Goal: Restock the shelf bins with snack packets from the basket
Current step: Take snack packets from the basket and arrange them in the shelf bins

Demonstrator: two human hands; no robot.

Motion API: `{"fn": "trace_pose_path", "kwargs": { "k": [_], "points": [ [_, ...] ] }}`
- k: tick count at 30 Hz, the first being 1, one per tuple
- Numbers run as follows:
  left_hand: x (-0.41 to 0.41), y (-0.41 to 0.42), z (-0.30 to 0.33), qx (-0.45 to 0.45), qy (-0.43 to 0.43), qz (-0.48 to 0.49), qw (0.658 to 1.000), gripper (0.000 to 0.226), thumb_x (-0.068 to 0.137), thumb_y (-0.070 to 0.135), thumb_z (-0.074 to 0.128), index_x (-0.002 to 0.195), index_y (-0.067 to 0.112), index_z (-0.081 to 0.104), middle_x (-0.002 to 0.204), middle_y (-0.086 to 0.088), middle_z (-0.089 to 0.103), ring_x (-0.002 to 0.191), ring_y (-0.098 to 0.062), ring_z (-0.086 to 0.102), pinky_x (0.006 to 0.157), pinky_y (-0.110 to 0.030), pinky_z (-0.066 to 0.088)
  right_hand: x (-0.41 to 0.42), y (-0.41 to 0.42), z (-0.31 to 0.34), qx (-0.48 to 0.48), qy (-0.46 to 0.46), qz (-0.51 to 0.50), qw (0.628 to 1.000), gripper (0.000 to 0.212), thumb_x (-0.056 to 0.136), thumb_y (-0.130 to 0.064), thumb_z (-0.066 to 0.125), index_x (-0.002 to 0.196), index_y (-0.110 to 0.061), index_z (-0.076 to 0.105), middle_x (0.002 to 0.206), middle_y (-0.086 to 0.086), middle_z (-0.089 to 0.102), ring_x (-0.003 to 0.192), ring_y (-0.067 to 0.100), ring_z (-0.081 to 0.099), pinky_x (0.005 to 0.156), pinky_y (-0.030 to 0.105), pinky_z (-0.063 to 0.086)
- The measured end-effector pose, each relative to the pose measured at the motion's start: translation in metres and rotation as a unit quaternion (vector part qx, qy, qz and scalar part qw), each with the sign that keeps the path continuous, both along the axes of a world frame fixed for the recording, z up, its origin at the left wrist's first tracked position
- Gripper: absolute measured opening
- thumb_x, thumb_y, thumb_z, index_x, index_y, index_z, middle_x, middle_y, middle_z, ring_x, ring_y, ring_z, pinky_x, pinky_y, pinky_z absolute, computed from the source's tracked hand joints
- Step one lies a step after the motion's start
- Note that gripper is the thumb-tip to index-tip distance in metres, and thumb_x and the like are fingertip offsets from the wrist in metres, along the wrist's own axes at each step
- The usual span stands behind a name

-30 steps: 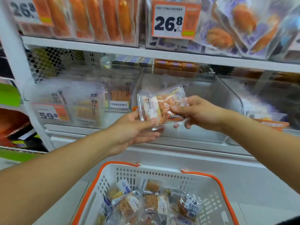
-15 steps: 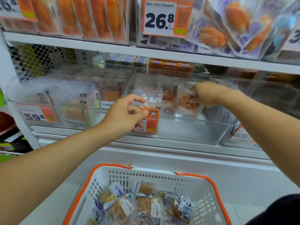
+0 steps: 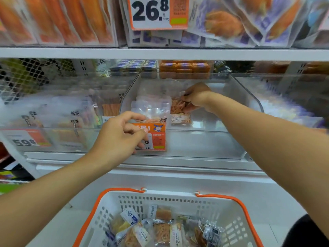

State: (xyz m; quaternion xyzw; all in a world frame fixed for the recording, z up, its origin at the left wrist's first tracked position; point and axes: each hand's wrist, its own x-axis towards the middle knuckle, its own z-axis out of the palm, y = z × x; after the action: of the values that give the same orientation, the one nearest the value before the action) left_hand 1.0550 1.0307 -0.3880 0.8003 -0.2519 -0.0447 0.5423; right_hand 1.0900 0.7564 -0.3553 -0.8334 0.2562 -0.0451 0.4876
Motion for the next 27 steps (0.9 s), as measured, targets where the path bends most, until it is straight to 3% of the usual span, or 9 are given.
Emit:
{"fn": "trace_pose_path", "kwargs": {
  "k": [7, 12, 14, 17, 19, 21, 23, 25, 27],
  "points": [
    [-0.005, -0.006, 0.002, -0.025, -0.007, -0.034, 0.999, 0.022, 0.092, 0.006, 0.064, 0.105, 0.024, 0.062, 0.072, -0.002, 0.074, 0.057, -0.015, 0.067, 0.047, -0.028, 0.050, -0.012, -0.001, -0.009, 0.051, -0.032, 0.032, 0.998, 0.009, 0.096, -0.010, 0.062, 0.106, -0.010, 0.062, 0.107, 0.016, 0.071, 0.084, 0.025, 0.075, 0.080, 0.040, 0.062],
    [-0.011, -0.009, 0.001, -0.035, -0.011, -0.063, 0.997, 0.023, 0.091, 0.005, 0.064, 0.106, 0.022, 0.062, 0.072, -0.006, 0.072, 0.059, -0.020, 0.068, 0.045, -0.025, 0.048, -0.027, 0.005, 0.009, -0.142, -0.042, 0.021, 0.989, 0.011, 0.094, -0.021, 0.067, 0.101, -0.015, 0.060, 0.092, 0.007, 0.066, 0.080, 0.024, 0.073, 0.071, 0.040, 0.063],
    [-0.013, -0.010, -0.001, -0.040, -0.012, -0.077, 0.996, 0.020, 0.091, 0.007, 0.065, 0.105, 0.021, 0.061, 0.072, -0.006, 0.072, 0.059, -0.021, 0.067, 0.045, -0.026, 0.048, -0.034, 0.007, 0.012, -0.265, -0.075, -0.025, 0.961, 0.016, 0.091, -0.025, 0.065, 0.101, -0.013, 0.064, 0.091, 0.007, 0.069, 0.074, 0.024, 0.069, 0.068, 0.041, 0.063],
    [-0.018, -0.014, -0.008, -0.017, -0.010, -0.108, 0.994, 0.013, 0.092, 0.009, 0.065, 0.096, 0.020, 0.058, 0.070, -0.004, 0.071, 0.055, -0.018, 0.065, 0.044, -0.028, 0.048, -0.061, 0.022, 0.007, -0.370, -0.222, -0.078, 0.899, 0.016, 0.084, -0.028, 0.060, 0.072, -0.018, 0.056, 0.068, -0.002, 0.058, 0.064, 0.017, 0.057, 0.064, 0.037, 0.055],
    [-0.020, -0.015, -0.012, 0.048, -0.008, -0.158, 0.986, 0.009, 0.092, 0.014, 0.066, 0.093, 0.017, 0.058, 0.071, -0.005, 0.071, 0.056, -0.017, 0.066, 0.046, -0.028, 0.051, -0.094, 0.048, 0.000, -0.381, -0.378, -0.058, 0.842, 0.037, 0.089, -0.028, 0.059, 0.058, -0.017, 0.043, 0.053, -0.005, 0.042, 0.053, 0.013, 0.042, 0.054, 0.034, 0.041],
    [-0.020, -0.010, -0.016, 0.183, -0.015, -0.239, 0.953, 0.008, 0.092, 0.023, 0.067, 0.093, 0.019, 0.060, 0.076, -0.004, 0.072, 0.062, -0.014, 0.069, 0.052, -0.028, 0.054, -0.130, 0.075, -0.022, -0.366, -0.461, 0.031, 0.808, 0.045, 0.095, -0.024, 0.058, 0.055, -0.011, 0.040, 0.051, -0.001, 0.034, 0.050, 0.017, 0.034, 0.052, 0.032, 0.028],
    [-0.027, -0.005, -0.026, 0.348, -0.027, -0.340, 0.873, 0.012, 0.090, 0.032, 0.068, 0.097, 0.022, 0.064, 0.083, 0.003, 0.072, 0.069, -0.009, 0.069, 0.060, -0.027, 0.053, -0.169, 0.092, -0.072, -0.361, -0.358, 0.142, 0.849, 0.045, 0.097, -0.027, 0.056, 0.057, -0.011, 0.041, 0.052, -0.001, 0.035, 0.050, 0.018, 0.034, 0.053, 0.031, 0.026],
    [-0.044, -0.003, -0.041, 0.466, -0.051, -0.419, 0.778, 0.018, 0.090, 0.040, 0.066, 0.102, 0.027, 0.065, 0.089, 0.011, 0.070, 0.074, -0.003, 0.065, 0.068, -0.024, 0.049, -0.207, 0.096, -0.142, -0.342, -0.075, 0.289, 0.891, 0.036, 0.094, -0.035, 0.061, 0.066, -0.015, 0.049, 0.059, -0.003, 0.048, 0.055, 0.016, 0.046, 0.057, 0.031, 0.035],
    [-0.061, -0.006, -0.059, 0.532, -0.071, -0.460, 0.707, 0.025, 0.092, 0.045, 0.063, 0.112, 0.031, 0.063, 0.096, 0.014, 0.068, 0.080, -0.001, 0.061, 0.073, -0.021, 0.048, -0.245, 0.093, -0.206, -0.302, 0.223, 0.388, 0.842, 0.027, 0.089, -0.040, 0.069, 0.097, -0.014, 0.063, 0.094, 0.004, 0.067, 0.087, 0.022, 0.063, 0.074, 0.031, 0.046]
  ]
}}
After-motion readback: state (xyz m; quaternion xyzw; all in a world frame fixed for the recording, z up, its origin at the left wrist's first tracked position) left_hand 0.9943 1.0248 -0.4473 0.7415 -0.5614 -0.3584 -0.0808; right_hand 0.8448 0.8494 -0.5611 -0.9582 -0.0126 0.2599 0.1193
